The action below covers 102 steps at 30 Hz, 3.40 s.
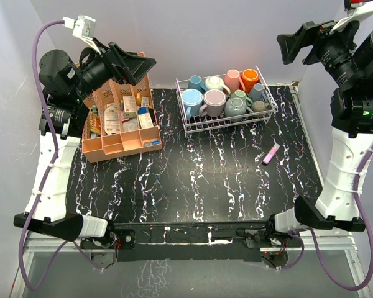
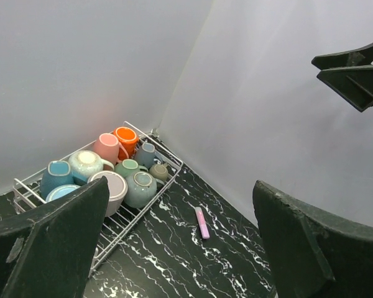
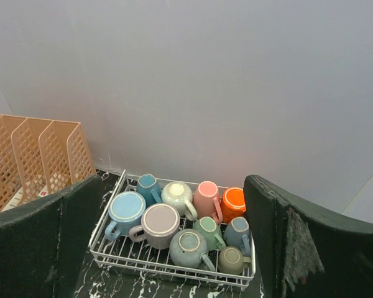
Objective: Load the cups into the dish rack
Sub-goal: Turn the cup upside down in the dish rack, then reset both arms
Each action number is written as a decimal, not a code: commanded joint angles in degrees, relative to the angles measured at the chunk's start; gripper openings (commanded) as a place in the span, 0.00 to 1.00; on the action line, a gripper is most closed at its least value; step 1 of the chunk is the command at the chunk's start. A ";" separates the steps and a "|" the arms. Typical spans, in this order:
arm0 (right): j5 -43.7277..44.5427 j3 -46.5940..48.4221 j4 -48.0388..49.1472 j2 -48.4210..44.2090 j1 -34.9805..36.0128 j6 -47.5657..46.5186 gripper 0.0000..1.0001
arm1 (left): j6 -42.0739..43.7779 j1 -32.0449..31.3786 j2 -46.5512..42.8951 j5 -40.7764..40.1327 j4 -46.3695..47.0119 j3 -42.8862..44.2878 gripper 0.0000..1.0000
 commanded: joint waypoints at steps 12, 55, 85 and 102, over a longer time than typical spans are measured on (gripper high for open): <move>1.27 -0.73 -0.19 -1.87 -0.21 -0.72 1.00 | -1.85 -0.06 -3.14 1.85 4.01 -6.50 0.97; 0.40 -2.70 -0.01 -2.45 -0.26 -0.90 1.00 | -0.05 -0.04 -3.14 2.53 4.33 -8.73 0.97; 0.70 -2.71 -0.01 -2.01 -0.35 -1.26 1.00 | 0.08 -0.02 -3.53 1.78 5.17 -9.94 0.97; 0.89 -3.13 0.07 -2.35 -0.45 -1.52 1.00 | 0.02 0.09 -4.06 2.17 5.20 -10.72 0.97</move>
